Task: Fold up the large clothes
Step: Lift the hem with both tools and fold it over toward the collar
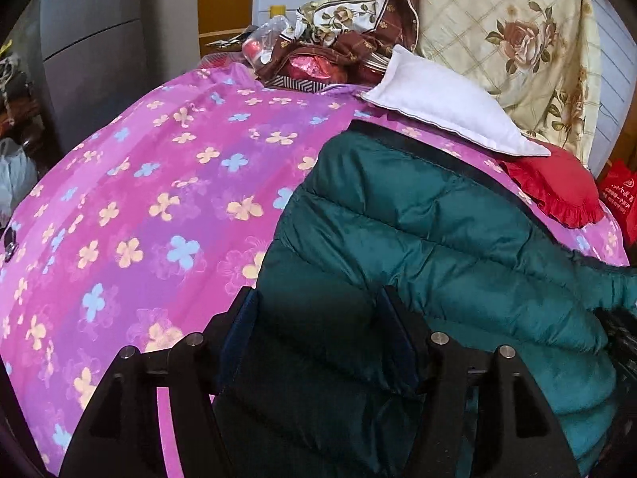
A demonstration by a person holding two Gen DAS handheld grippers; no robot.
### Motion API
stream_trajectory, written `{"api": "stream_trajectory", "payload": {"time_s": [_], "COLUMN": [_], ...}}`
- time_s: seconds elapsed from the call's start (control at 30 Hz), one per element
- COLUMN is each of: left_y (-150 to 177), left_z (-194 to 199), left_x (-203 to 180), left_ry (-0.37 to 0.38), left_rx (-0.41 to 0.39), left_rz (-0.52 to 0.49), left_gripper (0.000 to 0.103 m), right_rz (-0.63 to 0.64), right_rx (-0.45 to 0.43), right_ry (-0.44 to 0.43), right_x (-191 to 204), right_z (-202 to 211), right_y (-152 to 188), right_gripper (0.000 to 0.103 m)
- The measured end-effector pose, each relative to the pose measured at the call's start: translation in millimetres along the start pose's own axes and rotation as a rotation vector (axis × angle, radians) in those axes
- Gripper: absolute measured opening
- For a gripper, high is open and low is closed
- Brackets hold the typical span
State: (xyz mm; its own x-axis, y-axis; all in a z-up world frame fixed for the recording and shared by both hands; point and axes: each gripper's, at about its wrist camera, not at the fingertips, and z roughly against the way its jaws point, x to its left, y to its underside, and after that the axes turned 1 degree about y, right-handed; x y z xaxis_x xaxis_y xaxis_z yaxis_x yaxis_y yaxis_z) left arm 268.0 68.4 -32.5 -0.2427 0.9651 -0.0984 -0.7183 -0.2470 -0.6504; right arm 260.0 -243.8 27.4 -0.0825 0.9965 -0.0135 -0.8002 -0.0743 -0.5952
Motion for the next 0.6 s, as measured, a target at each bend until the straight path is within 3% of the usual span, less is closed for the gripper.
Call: {"api": "stream_trajectory", "payload": {"time_s": [0.17, 0.3, 0.6], "left_y": [-1.6, -0.3, 0.0], "left_z": [-4.3, -6.4, -7.7], "left_x": [-4.1, -2.7, -0.9], "left_ry": [-0.012, -0.009, -0.011], "left_rx": [-0.010, -0.005, -0.004], "left_rz": [-0.023, -0.020, -0.022], "left_gripper": [0.045, 0.045, 0.046], "right_rz": [-0.073, -0.057, -0.102], "right_rx": [0.069, 0.075, -0.020], "right_ry": [0.007, 0.039, -0.028], "right_x": [-7.9, -3.8, -25.4], "right_z": [-46.1, -50.7, 23.9], "right_y": [3.4, 4.0, 16.5], "right_gripper": [0.087, 0.088, 0.088]}}
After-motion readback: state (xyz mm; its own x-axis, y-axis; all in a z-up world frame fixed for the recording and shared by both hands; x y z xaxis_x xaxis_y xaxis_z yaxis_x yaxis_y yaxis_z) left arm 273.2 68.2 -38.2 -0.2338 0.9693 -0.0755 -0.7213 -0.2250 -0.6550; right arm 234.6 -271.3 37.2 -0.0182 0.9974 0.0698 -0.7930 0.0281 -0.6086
